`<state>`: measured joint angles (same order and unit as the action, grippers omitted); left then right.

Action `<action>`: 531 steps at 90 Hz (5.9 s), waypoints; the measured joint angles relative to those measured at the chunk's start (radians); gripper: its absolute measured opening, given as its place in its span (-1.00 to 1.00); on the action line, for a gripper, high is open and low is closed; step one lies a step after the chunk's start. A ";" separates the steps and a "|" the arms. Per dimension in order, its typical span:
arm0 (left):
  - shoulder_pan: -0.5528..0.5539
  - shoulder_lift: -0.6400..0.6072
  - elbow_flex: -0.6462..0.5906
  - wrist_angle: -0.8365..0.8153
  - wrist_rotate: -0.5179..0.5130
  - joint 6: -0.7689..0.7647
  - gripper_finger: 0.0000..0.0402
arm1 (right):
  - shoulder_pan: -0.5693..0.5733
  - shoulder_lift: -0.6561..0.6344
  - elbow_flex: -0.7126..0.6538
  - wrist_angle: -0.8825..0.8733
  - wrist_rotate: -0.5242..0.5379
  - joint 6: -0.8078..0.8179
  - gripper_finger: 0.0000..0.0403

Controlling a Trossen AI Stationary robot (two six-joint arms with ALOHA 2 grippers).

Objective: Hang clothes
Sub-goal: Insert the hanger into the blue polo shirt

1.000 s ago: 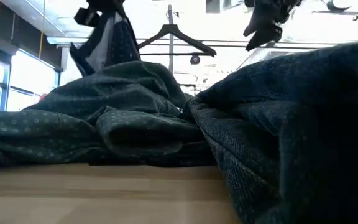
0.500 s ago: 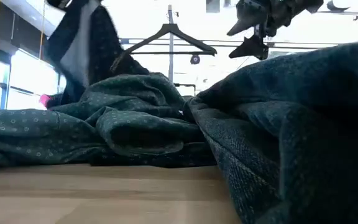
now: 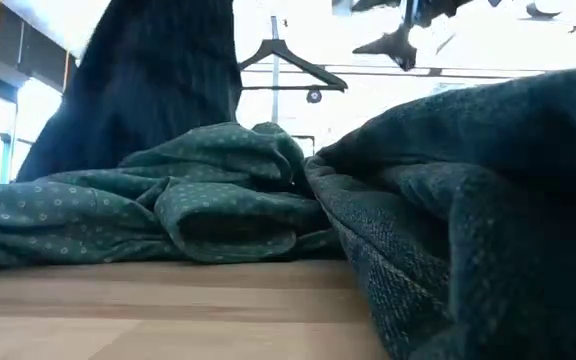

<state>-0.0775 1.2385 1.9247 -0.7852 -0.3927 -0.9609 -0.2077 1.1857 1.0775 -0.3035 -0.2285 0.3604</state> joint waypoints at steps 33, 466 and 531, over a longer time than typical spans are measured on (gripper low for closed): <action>-0.190 0.120 0.000 0.933 -0.256 0.834 -1.00 | -0.002 -0.031 0.294 0.009 -0.063 -0.200 0.36; 0.494 0.705 -0.580 0.278 0.590 0.290 -0.47 | -0.270 -0.106 -0.029 -0.604 0.063 -0.092 0.25; 0.170 0.439 -0.350 -0.013 0.125 0.994 -0.75 | -0.442 -0.120 0.182 -0.330 -0.202 -0.299 0.25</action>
<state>0.0925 1.6774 1.5746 -0.7978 -0.2673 0.0330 -0.6499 1.0661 1.2594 -0.6336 -0.4309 0.0617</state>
